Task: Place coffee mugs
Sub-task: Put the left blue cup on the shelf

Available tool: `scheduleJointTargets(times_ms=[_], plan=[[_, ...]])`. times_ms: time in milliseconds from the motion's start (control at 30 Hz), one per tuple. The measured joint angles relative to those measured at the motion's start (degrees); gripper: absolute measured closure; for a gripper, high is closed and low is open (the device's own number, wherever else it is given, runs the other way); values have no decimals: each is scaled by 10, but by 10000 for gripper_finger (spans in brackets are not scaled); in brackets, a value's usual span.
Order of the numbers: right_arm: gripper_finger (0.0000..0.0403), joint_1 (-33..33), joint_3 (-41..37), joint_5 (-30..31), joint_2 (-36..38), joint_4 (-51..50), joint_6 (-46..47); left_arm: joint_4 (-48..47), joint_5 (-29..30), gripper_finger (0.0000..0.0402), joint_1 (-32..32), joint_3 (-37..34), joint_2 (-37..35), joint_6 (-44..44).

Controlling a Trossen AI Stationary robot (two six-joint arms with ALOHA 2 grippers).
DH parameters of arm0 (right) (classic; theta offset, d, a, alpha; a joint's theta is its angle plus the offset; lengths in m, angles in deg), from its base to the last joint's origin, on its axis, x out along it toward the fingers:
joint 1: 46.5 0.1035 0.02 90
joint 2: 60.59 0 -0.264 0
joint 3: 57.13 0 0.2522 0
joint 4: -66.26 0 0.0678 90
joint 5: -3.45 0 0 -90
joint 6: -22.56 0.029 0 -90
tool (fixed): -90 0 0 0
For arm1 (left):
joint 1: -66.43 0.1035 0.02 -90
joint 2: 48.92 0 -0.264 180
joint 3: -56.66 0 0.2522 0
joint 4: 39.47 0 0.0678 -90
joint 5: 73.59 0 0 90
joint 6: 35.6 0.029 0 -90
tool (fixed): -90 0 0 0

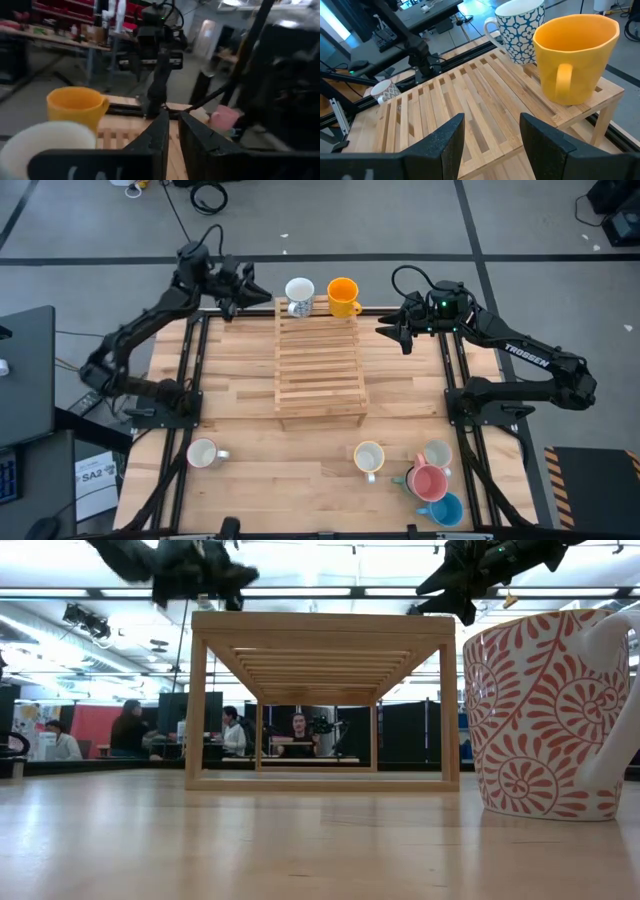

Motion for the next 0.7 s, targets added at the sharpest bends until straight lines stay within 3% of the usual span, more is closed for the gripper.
scheduleJointTargets(times_ms=[100,233,300,467,700], plan=[[206,0,0,0,0,0,0,-120,130,374,-37,0,-62,82],[206,0,0,0,0,0,0,-267,393,388,-102,0,-131,136],[206,0,0,0,0,0,0,-298,479,388,-137,0,-144,140],[206,0,0,0,0,0,0,-303,533,362,-198,0,-145,122],[206,0,0,0,0,0,2,-324,572,270,-240,0,-133,83]])
